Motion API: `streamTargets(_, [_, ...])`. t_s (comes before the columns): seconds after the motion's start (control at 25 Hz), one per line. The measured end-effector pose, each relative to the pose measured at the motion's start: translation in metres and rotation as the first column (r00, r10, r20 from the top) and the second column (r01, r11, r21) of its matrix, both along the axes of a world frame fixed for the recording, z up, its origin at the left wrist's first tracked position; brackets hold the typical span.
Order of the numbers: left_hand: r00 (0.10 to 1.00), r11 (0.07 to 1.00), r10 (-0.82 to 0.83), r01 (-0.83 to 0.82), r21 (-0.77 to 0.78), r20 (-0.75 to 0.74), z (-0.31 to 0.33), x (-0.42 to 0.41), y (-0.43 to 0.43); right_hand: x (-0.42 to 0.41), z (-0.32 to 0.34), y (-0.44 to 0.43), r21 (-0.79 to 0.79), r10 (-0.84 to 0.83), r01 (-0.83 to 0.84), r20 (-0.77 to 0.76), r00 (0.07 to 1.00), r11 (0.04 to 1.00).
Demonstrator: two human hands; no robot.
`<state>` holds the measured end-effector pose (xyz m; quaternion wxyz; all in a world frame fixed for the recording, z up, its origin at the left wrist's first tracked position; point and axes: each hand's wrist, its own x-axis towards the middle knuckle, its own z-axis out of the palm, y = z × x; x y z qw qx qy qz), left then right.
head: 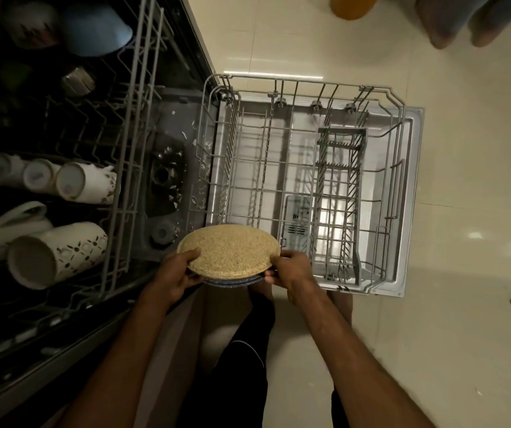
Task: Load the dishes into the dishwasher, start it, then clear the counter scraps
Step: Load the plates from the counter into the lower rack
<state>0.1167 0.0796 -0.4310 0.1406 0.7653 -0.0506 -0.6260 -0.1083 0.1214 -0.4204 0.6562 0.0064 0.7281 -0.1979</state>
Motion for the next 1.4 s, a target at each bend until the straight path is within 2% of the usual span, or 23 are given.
streamTargets(0.16, [0.995,0.994,-0.095,0.095,0.049,0.001,-0.011,-0.013,-0.006,-0.010,-0.017,0.003,0.027,0.057,-0.056,-0.035,0.998,0.998])
streamTargets(0.44, [0.989,0.991,-0.136,0.134,0.022,0.060,-0.019,-0.015,-0.007,-0.012,-0.021,0.011,-0.008,0.062,-0.062,-0.024,0.998,0.998])
streamTargets(0.72, [0.976,0.989,-0.150,0.149,0.018,0.161,-0.038,-0.012,-0.004,-0.008,-0.041,0.006,-0.074,0.261,-0.271,-0.120,0.958,0.960])
streamTargets(0.84, [0.962,0.984,-0.176,0.177,0.014,0.208,-0.042,-0.009,-0.006,-0.006,-0.043,0.008,-0.073,0.295,-0.308,-0.153,0.943,0.949])
streamTargets(1.0, [0.891,0.955,-0.278,0.298,0.001,0.359,-0.041,-0.009,-0.004,-0.008,-0.037,0.009,-0.063,0.331,-0.344,-0.157,0.931,0.937])
streamTargets(1.16, [0.692,0.865,-0.379,0.501,-0.030,0.615,-0.017,-0.010,0.001,-0.007,-0.019,0.013,-0.058,0.387,-0.406,-0.205,0.899,0.912])
streamTargets(1.4, [0.721,0.765,-0.452,0.616,-0.188,0.525,0.066,-0.037,0.025,-0.008,0.066,0.007,-0.126,0.471,-0.484,-0.119,0.874,0.866])
